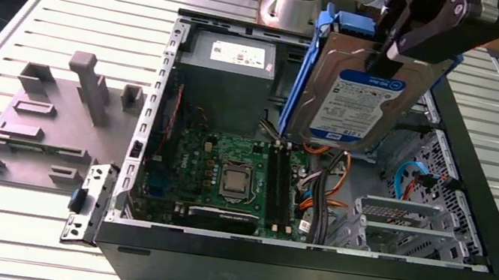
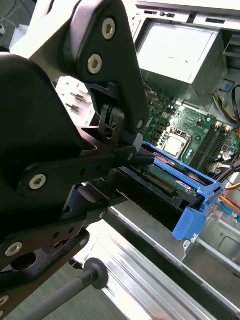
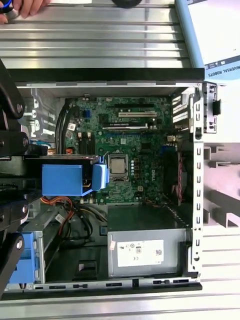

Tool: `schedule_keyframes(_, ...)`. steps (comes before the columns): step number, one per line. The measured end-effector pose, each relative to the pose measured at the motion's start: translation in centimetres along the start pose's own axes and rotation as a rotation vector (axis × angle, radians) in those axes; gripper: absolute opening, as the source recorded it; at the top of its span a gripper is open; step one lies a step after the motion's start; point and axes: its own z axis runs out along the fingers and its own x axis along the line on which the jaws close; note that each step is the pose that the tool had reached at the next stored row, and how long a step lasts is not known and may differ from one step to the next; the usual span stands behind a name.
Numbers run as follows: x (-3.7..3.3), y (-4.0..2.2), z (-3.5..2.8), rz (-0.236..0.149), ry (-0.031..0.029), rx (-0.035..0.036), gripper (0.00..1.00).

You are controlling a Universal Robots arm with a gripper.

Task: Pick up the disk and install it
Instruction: 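Pick up the disk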

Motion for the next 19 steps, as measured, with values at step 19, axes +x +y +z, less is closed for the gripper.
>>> schedule_keyframes(19,3.92,-0.25,-0.17,0.000,0.0000,0.0015,0.35)
